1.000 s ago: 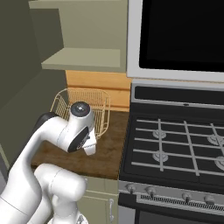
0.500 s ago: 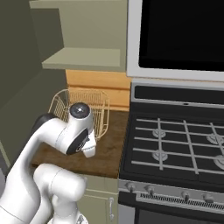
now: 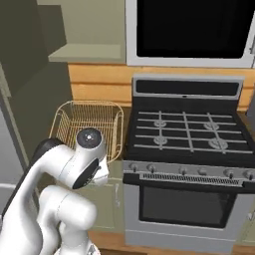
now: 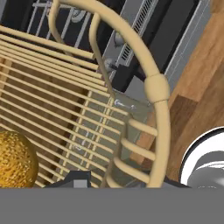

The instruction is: Open the cabinet, pick up the bread from the cabinet and place it in the basket. Then move the basket to the dining counter.

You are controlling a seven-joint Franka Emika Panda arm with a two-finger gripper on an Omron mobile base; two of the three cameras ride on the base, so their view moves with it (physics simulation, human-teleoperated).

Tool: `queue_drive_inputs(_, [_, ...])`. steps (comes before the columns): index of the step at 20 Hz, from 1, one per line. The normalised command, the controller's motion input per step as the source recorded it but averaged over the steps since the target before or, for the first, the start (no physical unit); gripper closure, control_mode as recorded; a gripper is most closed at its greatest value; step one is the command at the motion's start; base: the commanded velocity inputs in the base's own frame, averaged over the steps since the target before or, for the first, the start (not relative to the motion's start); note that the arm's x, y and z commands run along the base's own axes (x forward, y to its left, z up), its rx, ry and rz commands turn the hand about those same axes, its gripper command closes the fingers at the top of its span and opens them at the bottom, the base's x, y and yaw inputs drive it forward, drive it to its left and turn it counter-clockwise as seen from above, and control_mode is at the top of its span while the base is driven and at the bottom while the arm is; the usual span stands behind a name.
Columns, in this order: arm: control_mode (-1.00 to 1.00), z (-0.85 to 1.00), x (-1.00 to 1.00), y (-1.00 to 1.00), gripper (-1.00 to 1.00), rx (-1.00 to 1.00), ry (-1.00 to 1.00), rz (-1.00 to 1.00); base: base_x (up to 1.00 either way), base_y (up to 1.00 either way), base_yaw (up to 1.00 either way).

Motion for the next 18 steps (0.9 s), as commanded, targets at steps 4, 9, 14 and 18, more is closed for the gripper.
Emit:
queue_drive_inputs(4, [1.0,0.0,0.0,0.0,1.0,0.0,0.0,0.0,0.0,-0.54,-0.41])
queue_drive_inputs(9, [1.0,0.0,0.0,0.0,1.0,0.0,0.0,0.0,0.0,-0.57,-0.47])
queue_drive_inputs(14, [1.0,0.0,0.0,0.0,1.0,0.0,0.0,0.0,0.16,-0.21,-0.67])
queue_drive_inputs(18, [1.0,0.0,0.0,0.0,1.0,0.0,0.0,0.0,0.21,-0.14,-0.71])
